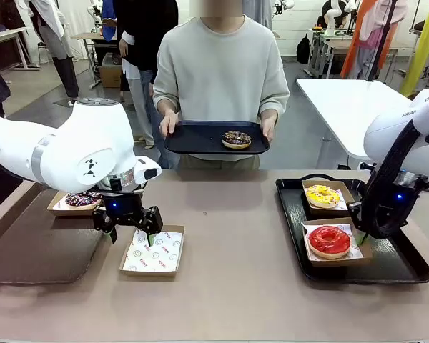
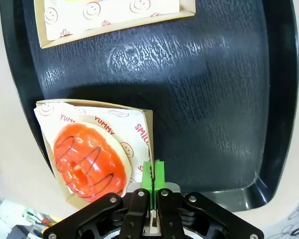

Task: Individually package the donuts and arrange them on the tray.
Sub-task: Place the picked Paper togo box on the Handle tray while simultaneously picking up another Paper togo box from the table with the other hand.

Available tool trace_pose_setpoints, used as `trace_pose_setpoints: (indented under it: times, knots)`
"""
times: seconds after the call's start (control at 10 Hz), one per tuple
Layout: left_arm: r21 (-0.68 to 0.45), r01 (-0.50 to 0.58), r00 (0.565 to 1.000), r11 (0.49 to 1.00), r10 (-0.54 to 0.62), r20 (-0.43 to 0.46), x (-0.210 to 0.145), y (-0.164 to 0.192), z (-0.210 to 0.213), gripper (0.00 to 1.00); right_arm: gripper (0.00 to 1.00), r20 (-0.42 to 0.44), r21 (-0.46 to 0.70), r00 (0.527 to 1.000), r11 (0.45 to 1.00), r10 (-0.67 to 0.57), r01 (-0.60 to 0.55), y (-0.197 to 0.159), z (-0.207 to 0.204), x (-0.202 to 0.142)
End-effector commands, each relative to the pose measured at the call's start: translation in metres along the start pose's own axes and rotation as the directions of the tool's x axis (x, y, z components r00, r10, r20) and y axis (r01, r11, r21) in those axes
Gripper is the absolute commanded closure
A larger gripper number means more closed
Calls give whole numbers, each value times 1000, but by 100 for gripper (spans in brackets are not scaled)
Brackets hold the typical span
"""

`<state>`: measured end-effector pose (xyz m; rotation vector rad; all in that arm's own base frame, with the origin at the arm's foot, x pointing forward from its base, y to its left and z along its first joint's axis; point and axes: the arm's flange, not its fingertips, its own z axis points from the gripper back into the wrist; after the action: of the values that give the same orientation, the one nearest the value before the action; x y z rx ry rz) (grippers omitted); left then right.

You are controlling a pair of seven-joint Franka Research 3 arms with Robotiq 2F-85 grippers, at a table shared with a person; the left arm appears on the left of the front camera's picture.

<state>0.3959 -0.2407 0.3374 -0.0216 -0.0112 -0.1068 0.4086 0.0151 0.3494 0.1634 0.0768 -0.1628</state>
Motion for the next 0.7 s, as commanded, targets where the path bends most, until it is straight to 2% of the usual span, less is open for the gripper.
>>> trace_pose_setpoints:
  times: [0.0,0.6]
  knots:
    - [35,-39,999,999,39,5,7,-5,-2,0,98,4,46,1000,999,20,-20,1,-3,9]
    - [10,-42,999,999,43,-19,13,0,-13,0,98,-9,49,1000,998,28,-28,-1,-9,11]
